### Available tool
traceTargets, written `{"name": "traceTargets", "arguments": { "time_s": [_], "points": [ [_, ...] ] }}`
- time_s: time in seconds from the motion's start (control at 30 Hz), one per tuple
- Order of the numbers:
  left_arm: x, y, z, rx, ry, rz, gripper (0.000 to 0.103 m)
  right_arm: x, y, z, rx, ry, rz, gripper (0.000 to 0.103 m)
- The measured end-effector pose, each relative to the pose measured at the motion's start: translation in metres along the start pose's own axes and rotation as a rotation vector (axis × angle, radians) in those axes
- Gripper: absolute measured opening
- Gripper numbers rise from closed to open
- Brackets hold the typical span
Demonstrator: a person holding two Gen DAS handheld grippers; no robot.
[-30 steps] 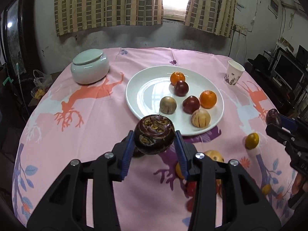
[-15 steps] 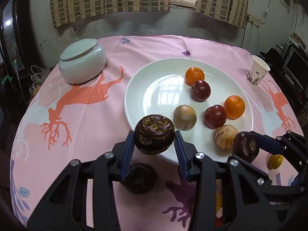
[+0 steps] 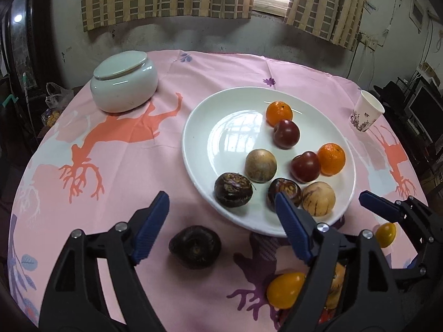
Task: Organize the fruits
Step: 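Place both dark passion fruits onto the white plate and open both grippers, then move both tools back over the remaining fruits, then grasp another dark passion fruit with the right gripper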
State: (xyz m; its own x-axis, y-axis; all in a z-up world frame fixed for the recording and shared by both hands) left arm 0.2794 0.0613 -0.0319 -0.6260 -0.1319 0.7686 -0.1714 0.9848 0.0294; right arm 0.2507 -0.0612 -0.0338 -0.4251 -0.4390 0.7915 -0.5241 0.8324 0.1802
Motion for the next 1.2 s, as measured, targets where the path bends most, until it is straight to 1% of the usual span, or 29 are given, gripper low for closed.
{"name": "traceTargets", "arguments": {
  "time_s": [0.07, 0.13, 0.2, 0.33, 0.47, 0.6, 0.7, 0.77, 0.83, 0.93, 1.1, 1.2],
  "points": [
    [0.014, 0.006, 0.006, 0.021, -0.015, 0.007, 0.088, 0.016, -0.005, 0.007, -0.012, -0.010, 0.000, 0.066],
    [0.025, 0.011, 0.015, 0.043, -0.024, 0.011, 0.088, 0.035, -0.011, 0.015, -0.039, -0.030, -0.011, 0.066],
    [0.034, 0.013, 0.028, 0.062, -0.027, 0.014, 0.089, 0.055, -0.018, 0.025, -0.078, -0.050, -0.025, 0.068],
    [0.045, 0.006, 0.063, 0.073, 0.005, 0.059, 0.089, 0.086, -0.032, 0.048, -0.145, -0.076, -0.009, 0.069],
    [0.054, 0.003, 0.088, 0.082, 0.020, 0.069, 0.091, 0.111, -0.037, 0.081, -0.168, -0.081, 0.002, 0.069],
    [0.058, 0.007, 0.102, 0.087, -0.019, 0.043, 0.093, 0.131, -0.029, 0.122, -0.154, -0.056, -0.015, 0.069],
    [0.056, 0.011, 0.104, 0.040, -0.082, -0.016, 0.093, 0.140, -0.020, 0.151, -0.169, -0.041, -0.049, 0.070],
    [0.056, 0.013, 0.102, 0.017, -0.096, -0.033, 0.093, 0.142, -0.015, 0.168, -0.175, -0.025, -0.052, 0.070],
    [0.058, 0.016, 0.102, 0.036, -0.102, -0.002, 0.093, 0.144, -0.011, 0.180, -0.179, -0.021, -0.052, 0.070],
    [0.056, 0.018, 0.105, 0.076, -0.080, 0.039, 0.093, 0.148, -0.004, 0.192, -0.195, -0.015, -0.073, 0.070],
    [0.054, 0.015, 0.108, 0.043, -0.080, 0.023, 0.093, 0.143, 0.004, 0.199, -0.184, 0.012, -0.054, 0.070],
    [0.051, 0.013, 0.110, 0.035, -0.061, 0.026, 0.093, 0.135, 0.004, 0.202, -0.190, 0.040, -0.044, 0.070]
  ]
}}
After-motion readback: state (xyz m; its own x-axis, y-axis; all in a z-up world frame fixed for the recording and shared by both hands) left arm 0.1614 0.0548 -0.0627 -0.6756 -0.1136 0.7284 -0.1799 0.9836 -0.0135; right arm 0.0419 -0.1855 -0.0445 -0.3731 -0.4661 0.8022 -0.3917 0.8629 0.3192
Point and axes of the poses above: each gripper's, at about its wrist camera, not at the fingertips, and x roughly against the way its jaws point, y to its left, z to its underside, the point moved 8 cm from there along -x, roughly the way its jaws point, and after that the axes turned 9 degrees about -z, right-handed, at the moved point
